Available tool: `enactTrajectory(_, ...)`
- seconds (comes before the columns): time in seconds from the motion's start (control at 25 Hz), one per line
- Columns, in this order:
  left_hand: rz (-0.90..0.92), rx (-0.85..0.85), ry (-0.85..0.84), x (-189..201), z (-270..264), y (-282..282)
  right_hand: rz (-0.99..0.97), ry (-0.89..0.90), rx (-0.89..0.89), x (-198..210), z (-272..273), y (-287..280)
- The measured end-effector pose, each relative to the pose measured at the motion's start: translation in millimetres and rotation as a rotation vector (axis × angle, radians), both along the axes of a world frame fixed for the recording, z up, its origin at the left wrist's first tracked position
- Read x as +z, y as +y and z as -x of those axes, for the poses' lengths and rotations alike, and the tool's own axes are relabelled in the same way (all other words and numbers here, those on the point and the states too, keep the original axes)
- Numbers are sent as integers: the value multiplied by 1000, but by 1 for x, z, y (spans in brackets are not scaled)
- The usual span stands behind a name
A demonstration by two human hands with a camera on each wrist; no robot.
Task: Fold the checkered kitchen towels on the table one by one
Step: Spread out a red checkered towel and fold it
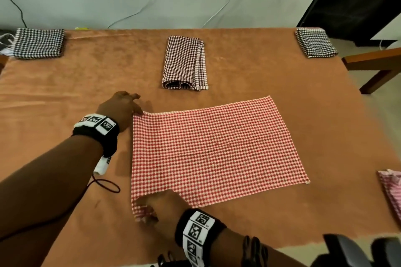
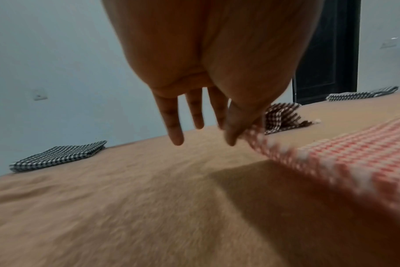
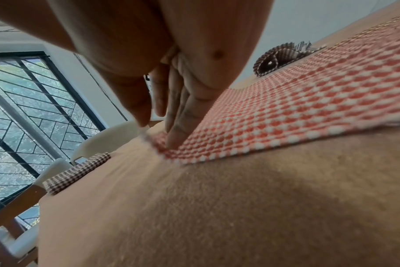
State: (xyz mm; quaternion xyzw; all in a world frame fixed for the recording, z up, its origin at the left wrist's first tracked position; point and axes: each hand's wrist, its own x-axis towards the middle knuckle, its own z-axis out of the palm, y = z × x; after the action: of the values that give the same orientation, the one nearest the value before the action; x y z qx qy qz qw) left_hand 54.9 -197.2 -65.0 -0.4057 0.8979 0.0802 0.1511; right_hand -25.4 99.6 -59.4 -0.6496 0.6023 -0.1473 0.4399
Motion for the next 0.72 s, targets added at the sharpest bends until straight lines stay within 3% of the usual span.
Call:
enactTrajectory(0.08, 11, 84, 67, 3, 4, 18, 4, -29, -26, -2, 12, 6)
enactTrajectory(0.12, -3, 90, 190, 4, 4, 38, 8, -25, -69, -1, 24, 11)
enactTrajectory(0.2, -77, 53, 447, 7, 8, 101, 21, 69, -149, 0, 61, 22)
enactTrajectory(0.24, -133, 42, 487, 8, 10, 139, 2, 173, -159, -1, 82, 29)
enactTrajectory(0.4, -176, 27, 261, -13, 44, 245, -85, 595, -145, -12, 144, 42)
enactTrajectory(0.6, -112, 37, 146, -58, 78, 265, -71, 674, -26, -43, 150, 35)
enactTrajectory(0.72, -141, 44, 65, -65, 79, 263, -41, 685, -20, -60, 156, 38)
